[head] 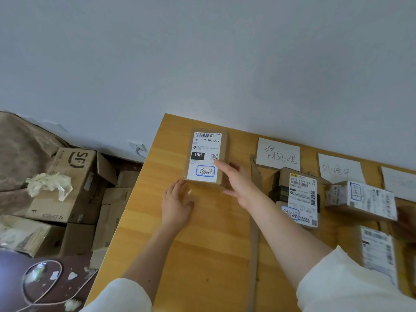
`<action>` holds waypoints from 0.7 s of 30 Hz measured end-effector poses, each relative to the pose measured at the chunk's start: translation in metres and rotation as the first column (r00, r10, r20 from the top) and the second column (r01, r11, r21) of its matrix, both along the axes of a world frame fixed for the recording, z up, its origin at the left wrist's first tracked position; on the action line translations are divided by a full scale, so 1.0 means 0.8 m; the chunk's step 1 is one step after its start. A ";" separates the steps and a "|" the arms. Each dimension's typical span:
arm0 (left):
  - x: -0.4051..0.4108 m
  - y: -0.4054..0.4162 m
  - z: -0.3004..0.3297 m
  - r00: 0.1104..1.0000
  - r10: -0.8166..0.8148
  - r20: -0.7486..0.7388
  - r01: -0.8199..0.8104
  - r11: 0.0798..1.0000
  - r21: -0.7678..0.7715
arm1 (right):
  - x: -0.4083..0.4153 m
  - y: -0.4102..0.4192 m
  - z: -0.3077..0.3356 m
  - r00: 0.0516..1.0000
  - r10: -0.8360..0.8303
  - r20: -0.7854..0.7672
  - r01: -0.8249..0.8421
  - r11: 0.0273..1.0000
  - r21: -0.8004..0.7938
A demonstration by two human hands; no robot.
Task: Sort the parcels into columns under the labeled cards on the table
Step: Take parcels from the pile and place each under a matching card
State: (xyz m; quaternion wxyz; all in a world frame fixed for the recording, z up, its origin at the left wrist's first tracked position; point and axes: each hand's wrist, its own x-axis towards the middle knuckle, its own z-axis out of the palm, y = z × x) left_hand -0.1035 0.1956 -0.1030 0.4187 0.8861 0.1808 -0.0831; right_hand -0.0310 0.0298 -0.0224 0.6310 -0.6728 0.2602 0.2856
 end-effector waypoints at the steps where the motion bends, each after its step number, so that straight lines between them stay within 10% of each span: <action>1: -0.006 -0.003 0.001 1.000 -0.002 -0.007 0.002 1.000 0.003 | -0.007 -0.004 0.005 1.000 -0.007 0.007 0.007 1.000 0.006; 21: -0.132 -0.094 0.038 0.969 -0.132 -0.210 0.126 0.991 -0.043 | -0.230 -0.167 0.060 0.991 -0.126 0.045 0.124 0.991 0.046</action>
